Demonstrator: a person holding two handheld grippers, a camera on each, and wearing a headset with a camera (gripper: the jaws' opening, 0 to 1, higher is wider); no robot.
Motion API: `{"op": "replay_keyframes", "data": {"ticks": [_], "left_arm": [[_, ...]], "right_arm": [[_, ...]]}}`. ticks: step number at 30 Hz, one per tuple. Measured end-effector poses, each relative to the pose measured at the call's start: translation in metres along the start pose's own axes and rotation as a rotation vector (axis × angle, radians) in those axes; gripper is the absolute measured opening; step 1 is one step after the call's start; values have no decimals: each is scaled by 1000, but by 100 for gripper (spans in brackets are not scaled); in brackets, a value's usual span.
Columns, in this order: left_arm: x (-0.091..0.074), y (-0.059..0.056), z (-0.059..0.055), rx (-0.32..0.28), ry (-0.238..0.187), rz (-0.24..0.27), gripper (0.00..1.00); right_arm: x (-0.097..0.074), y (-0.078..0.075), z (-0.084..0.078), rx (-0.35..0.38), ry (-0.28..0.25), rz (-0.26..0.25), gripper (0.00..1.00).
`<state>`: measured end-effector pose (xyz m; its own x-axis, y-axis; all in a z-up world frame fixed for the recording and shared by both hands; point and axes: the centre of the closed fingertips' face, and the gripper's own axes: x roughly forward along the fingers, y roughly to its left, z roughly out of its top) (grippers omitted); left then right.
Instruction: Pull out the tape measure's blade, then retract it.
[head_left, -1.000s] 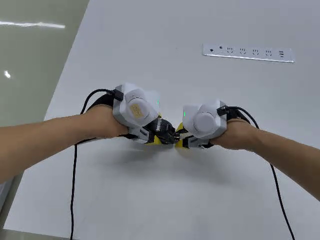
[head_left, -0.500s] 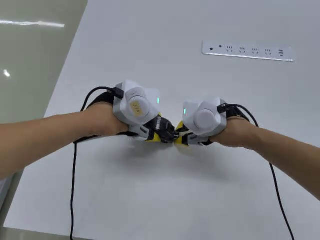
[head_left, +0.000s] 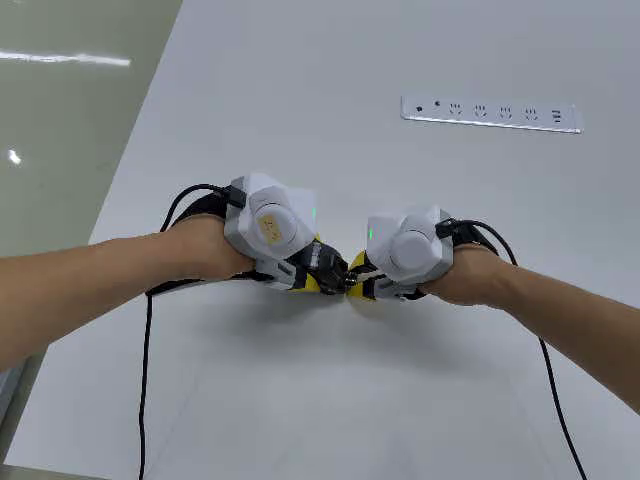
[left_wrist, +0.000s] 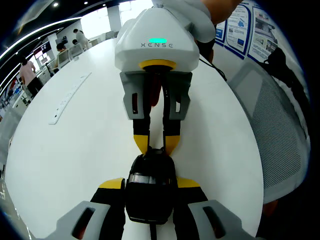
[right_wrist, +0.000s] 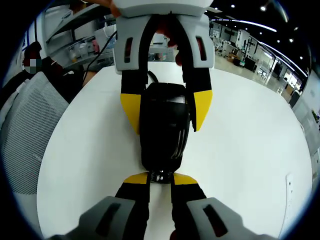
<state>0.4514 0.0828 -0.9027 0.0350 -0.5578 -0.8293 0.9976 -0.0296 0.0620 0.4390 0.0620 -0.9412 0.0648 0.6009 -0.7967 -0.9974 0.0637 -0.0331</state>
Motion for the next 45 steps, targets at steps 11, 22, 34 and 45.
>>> {"op": "replay_keyframes", "data": {"ticks": [11,22,34,45], "left_arm": [[1,1,-1,28,15,2,32],[1,1,-2,39,25,-1,32],[1,1,-2,31,22,-4,31],[1,1,-2,27,24,-10,31]], "right_arm": [[-1,0,1,-25,-26,-35,14],[-1,-1,1,-50,-25,-33,13],[-6,-2,-5,-55,-23,-38,13],[-11,-2,-14,-26,-32,-37,13]]}}
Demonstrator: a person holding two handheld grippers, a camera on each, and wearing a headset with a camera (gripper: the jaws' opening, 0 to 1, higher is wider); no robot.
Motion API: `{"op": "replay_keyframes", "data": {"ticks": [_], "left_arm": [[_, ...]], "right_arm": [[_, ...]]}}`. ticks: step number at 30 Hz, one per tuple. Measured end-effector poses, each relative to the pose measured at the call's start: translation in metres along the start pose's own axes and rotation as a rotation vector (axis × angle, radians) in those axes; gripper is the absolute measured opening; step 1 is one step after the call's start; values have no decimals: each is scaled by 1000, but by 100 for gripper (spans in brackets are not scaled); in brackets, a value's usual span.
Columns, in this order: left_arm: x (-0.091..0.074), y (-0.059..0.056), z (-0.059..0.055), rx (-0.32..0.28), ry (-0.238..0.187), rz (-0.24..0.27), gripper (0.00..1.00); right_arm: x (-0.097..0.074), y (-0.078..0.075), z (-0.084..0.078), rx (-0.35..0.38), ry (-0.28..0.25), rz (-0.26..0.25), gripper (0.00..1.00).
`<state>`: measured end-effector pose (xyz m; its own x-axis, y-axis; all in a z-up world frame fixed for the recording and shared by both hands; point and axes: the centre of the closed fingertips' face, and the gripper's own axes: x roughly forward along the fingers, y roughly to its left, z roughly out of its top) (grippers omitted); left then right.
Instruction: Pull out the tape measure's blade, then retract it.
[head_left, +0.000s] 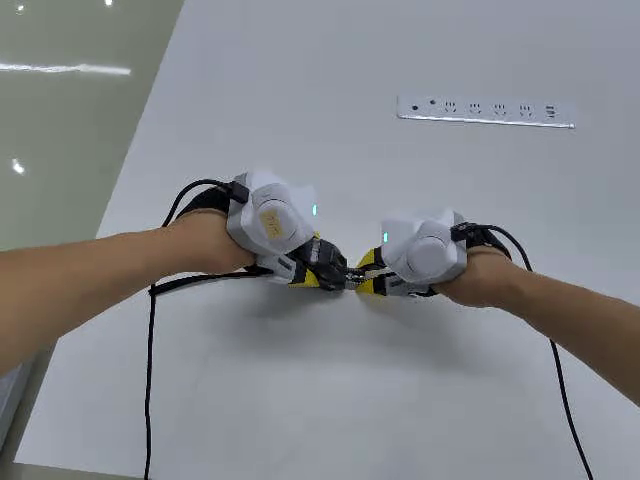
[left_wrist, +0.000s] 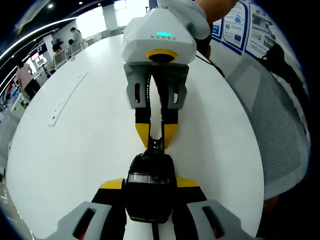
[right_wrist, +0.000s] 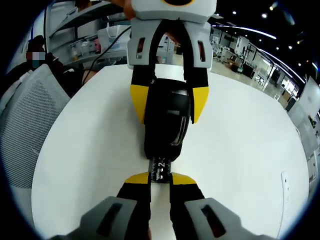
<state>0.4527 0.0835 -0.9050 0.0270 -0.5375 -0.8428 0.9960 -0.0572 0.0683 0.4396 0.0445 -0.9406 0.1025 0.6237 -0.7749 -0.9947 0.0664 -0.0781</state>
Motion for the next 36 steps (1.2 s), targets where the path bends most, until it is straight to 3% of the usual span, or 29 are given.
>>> {"op": "replay_keyframes", "data": {"ticks": [36], "left_arm": [[-3,-1,2,-7,4,-9,31]], "right_arm": [[-23,3,-31,28,21,-3,13]]}}
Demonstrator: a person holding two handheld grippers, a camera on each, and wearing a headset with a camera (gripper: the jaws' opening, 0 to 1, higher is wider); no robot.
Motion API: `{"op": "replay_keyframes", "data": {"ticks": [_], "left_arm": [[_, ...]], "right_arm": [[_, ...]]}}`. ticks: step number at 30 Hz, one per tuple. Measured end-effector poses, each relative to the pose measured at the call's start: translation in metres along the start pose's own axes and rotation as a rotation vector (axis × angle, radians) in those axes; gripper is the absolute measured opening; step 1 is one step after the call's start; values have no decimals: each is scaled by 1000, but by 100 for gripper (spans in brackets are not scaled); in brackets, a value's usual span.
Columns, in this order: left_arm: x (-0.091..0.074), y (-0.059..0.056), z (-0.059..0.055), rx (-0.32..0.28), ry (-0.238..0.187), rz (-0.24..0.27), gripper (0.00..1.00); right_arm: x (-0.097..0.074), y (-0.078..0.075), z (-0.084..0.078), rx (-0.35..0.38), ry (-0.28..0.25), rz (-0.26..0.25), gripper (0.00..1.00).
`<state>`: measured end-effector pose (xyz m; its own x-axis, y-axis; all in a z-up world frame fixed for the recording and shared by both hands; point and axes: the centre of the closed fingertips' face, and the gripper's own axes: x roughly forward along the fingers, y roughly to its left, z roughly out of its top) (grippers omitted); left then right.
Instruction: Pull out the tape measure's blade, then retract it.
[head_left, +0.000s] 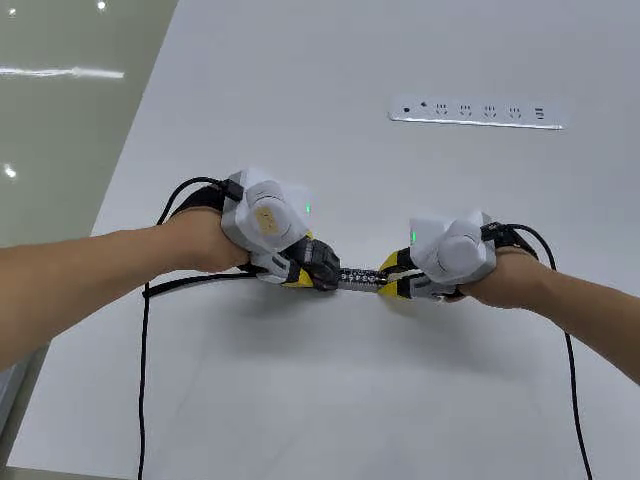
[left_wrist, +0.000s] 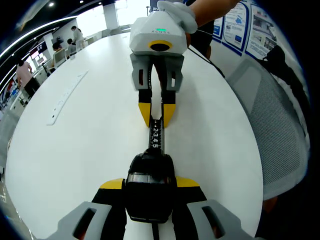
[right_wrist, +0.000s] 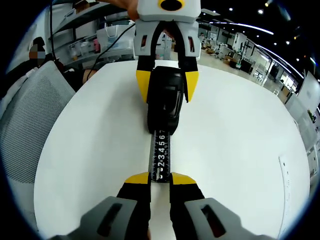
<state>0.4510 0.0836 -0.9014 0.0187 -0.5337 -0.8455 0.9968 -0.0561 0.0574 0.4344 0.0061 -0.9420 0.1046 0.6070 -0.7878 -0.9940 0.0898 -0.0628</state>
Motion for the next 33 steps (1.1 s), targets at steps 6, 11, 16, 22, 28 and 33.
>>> {"op": "replay_keyframes", "data": {"ticks": [6,11,16,22,28,33], "left_arm": [[1,1,-1,4,5,-3,31],[2,2,-2,4,7,-4,31],[3,2,-2,6,10,-6,31],[4,2,-3,8,13,-8,31],[3,1,-2,9,14,-10,31],[3,1,-3,10,16,-11,31]], "right_arm": [[-4,1,-5,-2,6,4,13],[-7,1,-8,0,7,4,13],[-13,0,-14,3,12,7,13],[-20,0,-24,16,25,11,13],[-24,0,-28,23,29,15,13],[-27,2,-32,25,33,19,13]]}}
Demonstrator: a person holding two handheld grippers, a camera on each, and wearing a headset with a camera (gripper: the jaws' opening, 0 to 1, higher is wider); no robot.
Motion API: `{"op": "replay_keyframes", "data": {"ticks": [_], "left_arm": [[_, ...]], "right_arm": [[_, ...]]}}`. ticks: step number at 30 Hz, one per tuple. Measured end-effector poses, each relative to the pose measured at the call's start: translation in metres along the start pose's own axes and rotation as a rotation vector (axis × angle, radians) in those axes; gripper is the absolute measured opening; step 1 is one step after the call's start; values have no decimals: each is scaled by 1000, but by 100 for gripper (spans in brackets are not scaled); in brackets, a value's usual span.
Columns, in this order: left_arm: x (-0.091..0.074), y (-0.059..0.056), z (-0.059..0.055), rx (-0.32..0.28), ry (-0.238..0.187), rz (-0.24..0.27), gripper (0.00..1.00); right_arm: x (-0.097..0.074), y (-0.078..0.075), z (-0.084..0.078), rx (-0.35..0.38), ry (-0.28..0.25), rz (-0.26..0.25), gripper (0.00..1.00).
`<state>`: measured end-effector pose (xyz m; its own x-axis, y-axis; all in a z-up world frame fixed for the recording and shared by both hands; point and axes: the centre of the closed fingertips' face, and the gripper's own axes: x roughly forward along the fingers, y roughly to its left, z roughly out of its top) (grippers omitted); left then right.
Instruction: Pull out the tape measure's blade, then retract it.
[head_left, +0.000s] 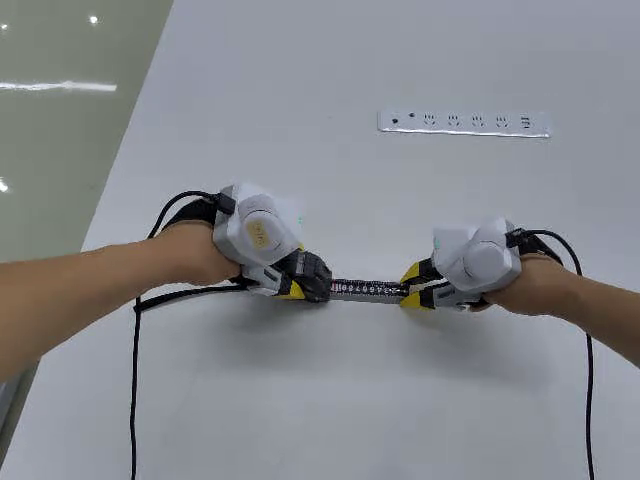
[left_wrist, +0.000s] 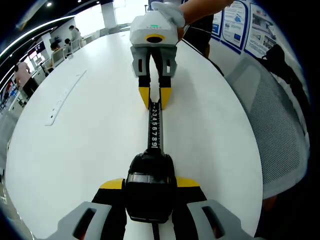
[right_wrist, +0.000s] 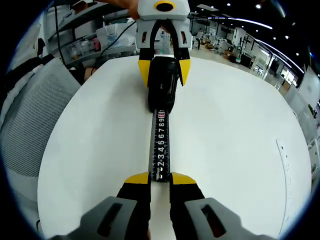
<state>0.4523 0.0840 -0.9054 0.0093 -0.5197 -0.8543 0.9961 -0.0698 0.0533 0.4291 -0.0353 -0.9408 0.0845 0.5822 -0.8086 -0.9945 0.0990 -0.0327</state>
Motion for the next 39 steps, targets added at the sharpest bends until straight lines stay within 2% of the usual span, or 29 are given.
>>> {"op": "replay_keyframes", "data": {"ticks": [13,39], "left_arm": [[0,-1,0,-2,2,-2,31],[-1,-2,3,2,3,0,31]], "right_arm": [[-9,-1,-16,23,23,2,13],[-32,6,-36,29,48,3,13]]}}
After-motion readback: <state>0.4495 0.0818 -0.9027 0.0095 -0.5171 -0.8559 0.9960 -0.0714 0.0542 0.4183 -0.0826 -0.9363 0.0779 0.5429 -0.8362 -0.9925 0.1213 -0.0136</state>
